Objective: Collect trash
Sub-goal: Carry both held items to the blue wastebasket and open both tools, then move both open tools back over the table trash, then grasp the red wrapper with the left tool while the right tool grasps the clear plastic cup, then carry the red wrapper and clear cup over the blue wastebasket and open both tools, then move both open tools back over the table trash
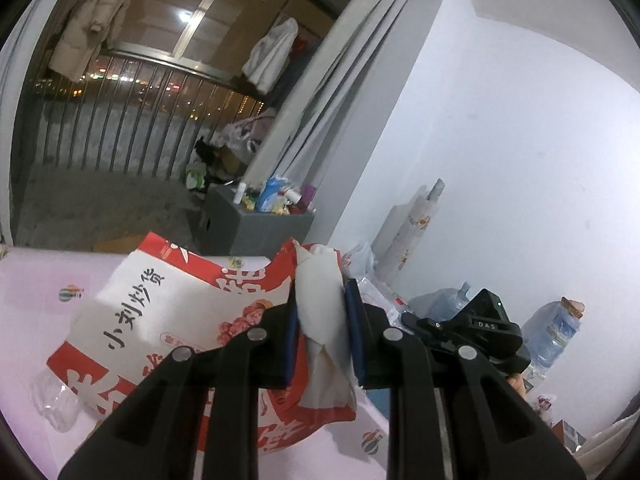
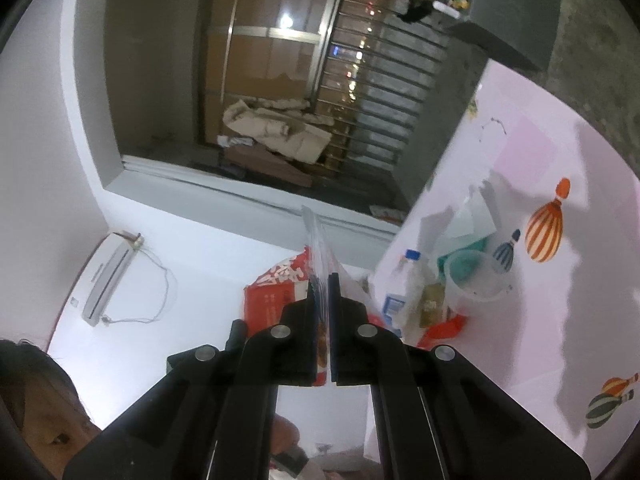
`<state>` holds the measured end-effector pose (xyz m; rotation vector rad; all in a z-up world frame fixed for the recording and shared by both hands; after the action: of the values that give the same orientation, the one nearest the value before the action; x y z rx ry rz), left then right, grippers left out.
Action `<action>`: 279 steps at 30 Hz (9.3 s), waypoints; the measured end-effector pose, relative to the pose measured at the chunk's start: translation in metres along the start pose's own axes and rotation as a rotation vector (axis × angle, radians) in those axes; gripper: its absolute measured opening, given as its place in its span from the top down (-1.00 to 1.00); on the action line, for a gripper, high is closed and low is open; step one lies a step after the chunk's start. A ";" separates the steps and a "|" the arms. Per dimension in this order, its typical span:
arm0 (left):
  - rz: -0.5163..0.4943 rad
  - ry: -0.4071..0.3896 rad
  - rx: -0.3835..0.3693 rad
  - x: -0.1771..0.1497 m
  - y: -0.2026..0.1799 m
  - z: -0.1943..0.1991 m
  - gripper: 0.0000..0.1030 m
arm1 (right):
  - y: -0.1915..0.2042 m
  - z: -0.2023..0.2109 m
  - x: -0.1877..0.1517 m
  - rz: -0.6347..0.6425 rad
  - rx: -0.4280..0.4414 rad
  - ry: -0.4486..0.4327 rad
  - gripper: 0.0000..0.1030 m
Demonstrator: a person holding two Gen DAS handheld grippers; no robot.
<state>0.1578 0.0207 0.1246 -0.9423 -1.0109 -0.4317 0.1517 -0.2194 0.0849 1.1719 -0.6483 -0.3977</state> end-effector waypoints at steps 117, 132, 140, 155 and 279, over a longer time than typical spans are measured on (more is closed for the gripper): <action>-0.026 0.113 0.305 -0.096 0.079 -0.017 -0.14 | -0.087 0.021 0.016 0.314 -0.789 -0.202 -0.01; 0.018 0.185 0.102 -0.136 0.078 -0.027 0.20 | -0.062 -0.090 -0.024 0.399 -0.651 0.025 0.03; -0.015 0.292 0.106 -0.155 0.086 -0.047 0.20 | -0.063 -0.139 -0.040 0.401 -0.554 0.165 0.06; -0.058 0.368 0.140 -0.175 0.105 -0.069 0.33 | -0.085 -0.163 -0.050 0.361 -0.513 0.275 0.51; 0.053 0.155 0.293 -0.104 0.058 -0.008 0.11 | -0.117 -0.083 -0.030 0.212 -0.534 0.058 -0.14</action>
<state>0.1503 0.0354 0.0063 -0.6603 -0.8782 -0.2973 0.1883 -0.1833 -0.0518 0.5981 -0.5627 -0.3283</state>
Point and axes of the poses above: each gripper's, at about its wrist camera, not at the fingertips, and z roughly against the way its jaws point, y to its left, x to its top, the point moved 9 cm from there along -z, roughly the way its jaws point, and after that the axes turned 12 degrees about -x, right-handed, at the moved point
